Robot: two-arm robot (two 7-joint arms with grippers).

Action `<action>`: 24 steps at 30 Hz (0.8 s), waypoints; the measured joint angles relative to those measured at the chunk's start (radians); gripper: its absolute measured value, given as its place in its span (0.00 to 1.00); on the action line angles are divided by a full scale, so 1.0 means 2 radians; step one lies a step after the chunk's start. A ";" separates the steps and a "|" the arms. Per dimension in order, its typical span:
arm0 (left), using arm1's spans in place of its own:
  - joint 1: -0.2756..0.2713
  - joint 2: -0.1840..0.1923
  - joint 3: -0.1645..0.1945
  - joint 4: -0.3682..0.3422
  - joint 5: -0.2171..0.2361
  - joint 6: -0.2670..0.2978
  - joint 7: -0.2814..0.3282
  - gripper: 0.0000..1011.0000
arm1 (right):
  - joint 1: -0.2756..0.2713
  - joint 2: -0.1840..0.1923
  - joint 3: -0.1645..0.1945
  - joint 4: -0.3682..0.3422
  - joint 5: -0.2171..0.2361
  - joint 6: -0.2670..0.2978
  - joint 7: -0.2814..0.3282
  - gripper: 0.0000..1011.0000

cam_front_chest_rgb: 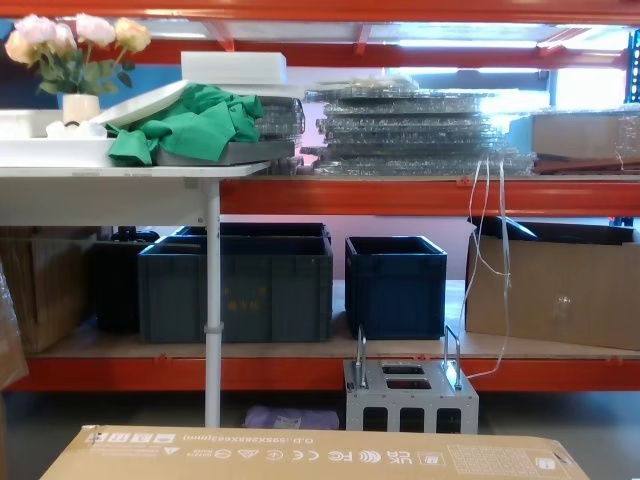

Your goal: Use one hand to grasp the basket and place it at the designated location.

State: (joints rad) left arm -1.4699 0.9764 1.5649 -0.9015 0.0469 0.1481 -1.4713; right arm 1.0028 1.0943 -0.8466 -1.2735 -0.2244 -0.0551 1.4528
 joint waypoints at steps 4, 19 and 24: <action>0.000 0.000 0.000 0.000 0.000 0.000 0.000 0.00 | 0.004 -0.009 -0.010 0.014 0.000 -0.009 0.010 0.99; 0.000 0.000 0.000 0.000 0.000 0.000 0.000 0.00 | 0.009 -0.031 -0.039 0.044 0.004 -0.025 0.019 0.99; 0.000 0.000 0.000 0.000 0.000 0.000 0.000 0.00 | 0.011 -0.033 -0.044 0.045 0.006 -0.025 0.019 0.99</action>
State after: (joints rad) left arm -1.4699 0.9764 1.5649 -0.9015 0.0470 0.1481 -1.4713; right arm 1.0242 1.0293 -0.9353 -1.1845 -0.2116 -0.1052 1.4909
